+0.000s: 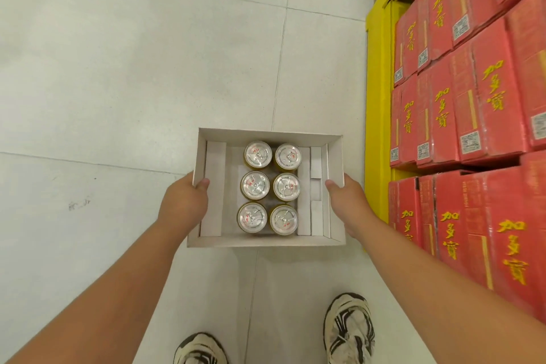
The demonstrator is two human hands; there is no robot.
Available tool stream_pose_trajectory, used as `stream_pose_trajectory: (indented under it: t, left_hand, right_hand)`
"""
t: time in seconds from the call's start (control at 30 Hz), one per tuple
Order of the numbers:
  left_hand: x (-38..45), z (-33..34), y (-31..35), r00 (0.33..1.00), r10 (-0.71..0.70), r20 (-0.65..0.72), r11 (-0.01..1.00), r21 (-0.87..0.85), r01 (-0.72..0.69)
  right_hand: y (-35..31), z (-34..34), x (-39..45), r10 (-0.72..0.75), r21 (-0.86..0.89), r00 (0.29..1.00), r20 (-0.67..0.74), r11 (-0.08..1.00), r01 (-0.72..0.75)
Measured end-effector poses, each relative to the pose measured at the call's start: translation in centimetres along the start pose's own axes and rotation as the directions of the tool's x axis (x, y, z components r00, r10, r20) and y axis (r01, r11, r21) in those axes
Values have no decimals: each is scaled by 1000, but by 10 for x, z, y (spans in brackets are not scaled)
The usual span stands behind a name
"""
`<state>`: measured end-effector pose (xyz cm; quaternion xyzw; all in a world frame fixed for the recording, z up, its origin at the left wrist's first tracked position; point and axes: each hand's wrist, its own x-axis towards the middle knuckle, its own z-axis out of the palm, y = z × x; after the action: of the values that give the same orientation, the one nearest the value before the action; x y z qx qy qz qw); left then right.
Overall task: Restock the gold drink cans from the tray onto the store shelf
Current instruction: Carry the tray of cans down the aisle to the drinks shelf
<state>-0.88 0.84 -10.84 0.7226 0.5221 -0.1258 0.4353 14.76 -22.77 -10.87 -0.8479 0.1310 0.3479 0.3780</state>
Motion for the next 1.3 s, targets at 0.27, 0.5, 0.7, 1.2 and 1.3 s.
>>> stream_pose_trajectory:
  t: [0.27, 0.5, 0.7, 1.2, 1.3]
  left_hand:
    - [-122, -170, 103, 998, 28, -51, 999, -41, -31]
    - [-247, -326, 204, 997, 53, -48, 995, -76, -57]
    - [-312, -442, 276, 997, 59, -42, 992, -112, -64]
    - [-272, -538, 432, 981, 142, -129, 988, -42, -148]
    - [-244, -544, 475, 983, 133, -127, 989, -48, -140]
  right_hand:
    - [-159, -83, -157, -80, -20, 996, 32, 997, 81]
    - [-316, -173, -329, -97, -53, 994, 48, 994, 99]
    - [-423, -223, -433, -127, -96, 991, 35, 987, 130]
    - [-584, -265, -400, -159, -37, 987, 33, 986, 160]
    - [-622, -274, -362, -178, 1, 984, 29, 984, 178]
